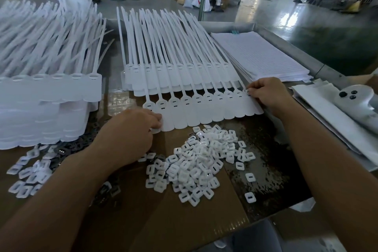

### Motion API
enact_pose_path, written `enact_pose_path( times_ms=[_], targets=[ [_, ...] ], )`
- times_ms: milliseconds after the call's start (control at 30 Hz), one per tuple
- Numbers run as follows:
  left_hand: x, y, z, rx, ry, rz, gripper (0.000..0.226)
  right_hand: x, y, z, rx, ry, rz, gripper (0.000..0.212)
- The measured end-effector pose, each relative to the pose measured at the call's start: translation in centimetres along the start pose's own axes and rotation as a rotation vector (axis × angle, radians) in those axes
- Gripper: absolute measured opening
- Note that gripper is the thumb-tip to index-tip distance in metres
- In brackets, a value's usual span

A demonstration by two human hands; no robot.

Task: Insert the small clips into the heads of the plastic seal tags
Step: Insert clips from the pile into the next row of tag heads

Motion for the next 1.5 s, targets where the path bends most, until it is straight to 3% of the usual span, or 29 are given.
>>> enact_pose_path(
  times_ms=[733, 833, 1033, 1167, 1300, 1400, 1500],
  targets=[
    [-0.1, -0.2, -0.2, -0.014, -0.007, -0.048, 0.042, 0.7, 0.9, 0.1, 0.026, 0.005, 0.19, 0.024],
    [0.1, -0.3, -0.3, -0.072, -0.058, -0.067, 0.041, 0.0, 0.4, 0.2, 0.003, 0.025, 0.144, 0.018],
    [1.2, -0.9, -1.7, -0.379, -0.133, -0.285, 0.029, -0.6, -0.9, -0.4, -0.044, 0.077, -0.015, 0.007],
    [1.9, -0.8, -1.2, -0.339, -0.154, -0.386, 0.025, -1.3, -1.6, -0.7, 0.078, 0.233, 0.034, 0.021],
    [2.0, -0.6, -0.9, -0.286, -0.284, -0.419, 0.038, -1.9, -2.1, -1.0, 0.182, 0.294, 0.045, 0.039],
    [2.5, -0.8, -0.3, -0.211, -0.581, -0.534, 0.051, -1.6, -2.4, -0.9, 0.208, 0.336, 0.032, 0.044],
    [2.4, -1.0, -0.1, -0.098, -0.824, -0.621, 0.034, -1.2, -2.5, -1.5, 0.164, 0.32, -0.033, 0.04]
  ],
)
Point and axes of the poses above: each hand's wrist, its own y-axis towards the middle knuckle, its own z-axis out of the palm, x = y × z, the point moved 5 cm from there along y, towards the middle knuckle, and after that the axes turned 2 degrees about -z, right-handed, at the moved point
